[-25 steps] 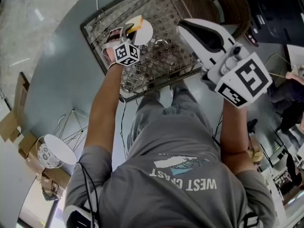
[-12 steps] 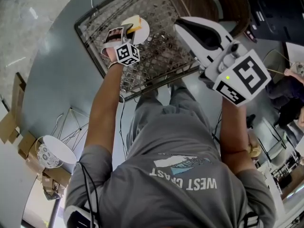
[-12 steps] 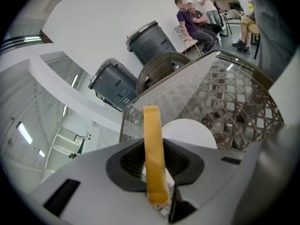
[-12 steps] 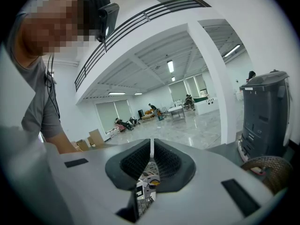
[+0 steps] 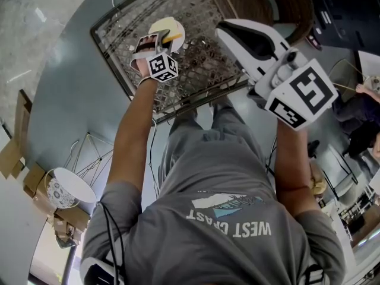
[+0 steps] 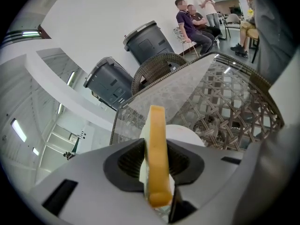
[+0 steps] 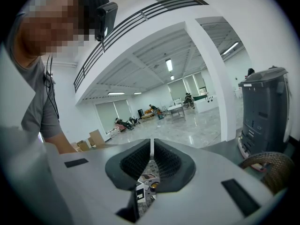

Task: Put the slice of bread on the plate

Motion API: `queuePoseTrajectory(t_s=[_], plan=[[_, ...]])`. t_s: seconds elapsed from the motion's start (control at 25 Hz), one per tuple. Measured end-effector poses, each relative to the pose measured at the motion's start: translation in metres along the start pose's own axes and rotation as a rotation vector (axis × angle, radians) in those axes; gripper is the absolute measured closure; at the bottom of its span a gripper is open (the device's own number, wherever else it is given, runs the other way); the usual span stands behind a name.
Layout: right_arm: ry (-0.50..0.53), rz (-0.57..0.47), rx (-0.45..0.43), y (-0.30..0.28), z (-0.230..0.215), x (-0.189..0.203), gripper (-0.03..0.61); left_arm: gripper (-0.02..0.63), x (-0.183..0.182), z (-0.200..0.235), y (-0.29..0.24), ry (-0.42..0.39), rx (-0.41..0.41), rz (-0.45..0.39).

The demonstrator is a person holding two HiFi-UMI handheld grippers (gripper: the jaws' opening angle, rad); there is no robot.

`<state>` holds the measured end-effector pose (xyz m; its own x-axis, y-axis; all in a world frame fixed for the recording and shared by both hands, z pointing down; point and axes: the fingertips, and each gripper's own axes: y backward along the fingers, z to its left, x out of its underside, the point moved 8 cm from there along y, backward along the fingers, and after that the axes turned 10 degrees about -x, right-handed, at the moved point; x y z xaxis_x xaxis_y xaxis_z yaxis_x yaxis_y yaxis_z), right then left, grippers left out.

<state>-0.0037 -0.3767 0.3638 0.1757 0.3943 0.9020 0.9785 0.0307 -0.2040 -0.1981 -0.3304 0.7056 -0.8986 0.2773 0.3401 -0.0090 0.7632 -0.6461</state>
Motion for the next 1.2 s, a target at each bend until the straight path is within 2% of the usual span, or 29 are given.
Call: queuePoseTrajectory(t_s=[0.24, 0.4, 0.64, 0.88, 1.2], plan=[[-0.009, -0.003, 0.003, 0.004, -0.002, 0.003, 0.571, 0.494, -0.001, -0.014, -0.003, 0.045, 0.056, 0.030], [-0.013, -0.004, 0.004, 0.005, -0.003, 0.005, 0.571, 0.416, 0.001, -0.023, -0.009, 0.093, 0.129, 0.066], [-0.018, -0.012, 0.011, 0.011, -0.001, 0.009, 0.571, 0.365, -0.001, -0.031, -0.014, 0.137, 0.224, 0.109], [-0.022, -0.022, 0.016, 0.017, 0.000, 0.011, 0.571, 0.353, 0.002, -0.043, -0.013, 0.176, 0.330, 0.159], [-0.027, -0.027, 0.018, 0.022, 0.001, 0.012, 0.571, 0.353, 0.003, -0.037, -0.012, 0.252, 0.334, 0.172]])
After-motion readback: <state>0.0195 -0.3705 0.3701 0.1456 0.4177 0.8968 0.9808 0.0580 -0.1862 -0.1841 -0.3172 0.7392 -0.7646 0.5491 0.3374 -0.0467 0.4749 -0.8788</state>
